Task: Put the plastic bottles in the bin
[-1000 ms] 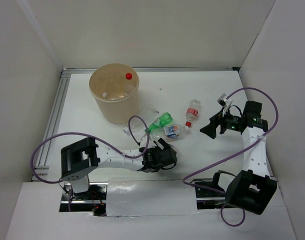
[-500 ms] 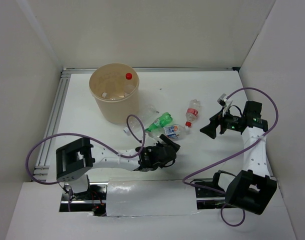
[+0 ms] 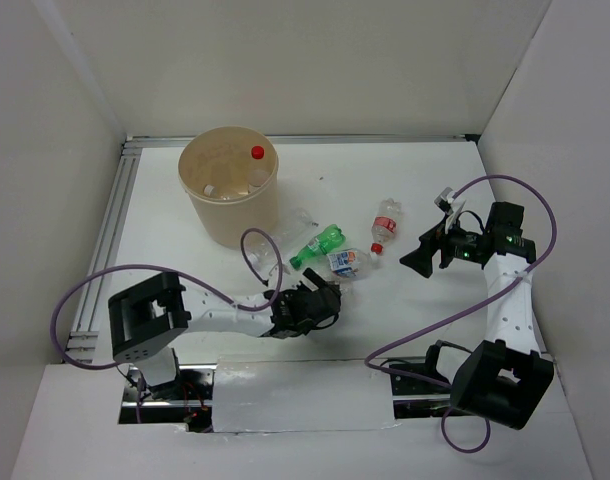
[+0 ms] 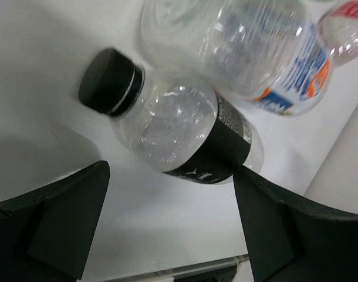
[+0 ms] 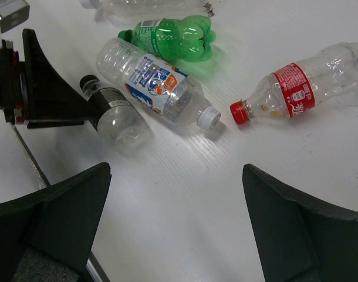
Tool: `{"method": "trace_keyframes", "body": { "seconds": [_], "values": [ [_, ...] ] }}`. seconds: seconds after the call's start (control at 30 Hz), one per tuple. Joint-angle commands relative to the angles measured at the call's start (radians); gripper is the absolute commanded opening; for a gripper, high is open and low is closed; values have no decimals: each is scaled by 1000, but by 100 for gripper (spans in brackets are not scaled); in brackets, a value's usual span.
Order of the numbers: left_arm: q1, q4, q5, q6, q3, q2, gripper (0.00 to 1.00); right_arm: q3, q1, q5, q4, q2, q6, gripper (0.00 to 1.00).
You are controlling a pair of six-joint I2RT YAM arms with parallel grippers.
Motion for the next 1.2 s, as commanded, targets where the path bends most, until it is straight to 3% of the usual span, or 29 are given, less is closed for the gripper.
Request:
{"method": "trace_keyframes", "body": {
  "seconds": [0.0, 0.37, 0.7, 0.83, 0.9, 1.0, 1.1, 1.17],
  "values": [
    [33, 15, -29, -242, -14, -64, 99, -4, -6, -23, -33, -7, -15, 100],
    [84, 47, 45, -324, -32, -27, 99, -4, -6, -23, -33, -7, -15, 100],
    [138, -10, 111, -339, 104, 108, 96, -4, -6, -23, -33, -7, -24, 100],
    [138, -31, 122, -313, 91, 108, 72, 5, -6, -14, -44, 2, -49, 98],
    [125, -31, 122, -313, 59, 94, 52, 5, -6, -14, -65, 2, -79, 95],
    [93, -21, 122, -322, -1, 50, 32, 5, -6, -47, -90, 11, -111, 90],
    [66, 4, 111, -270, -37, 16, 19, 15, -6, -57, -114, 22, -142, 87],
    [33, 13, 102, -212, -51, -16, 3, 15, -6, -57, -137, 31, -151, 85]
  ]
}}
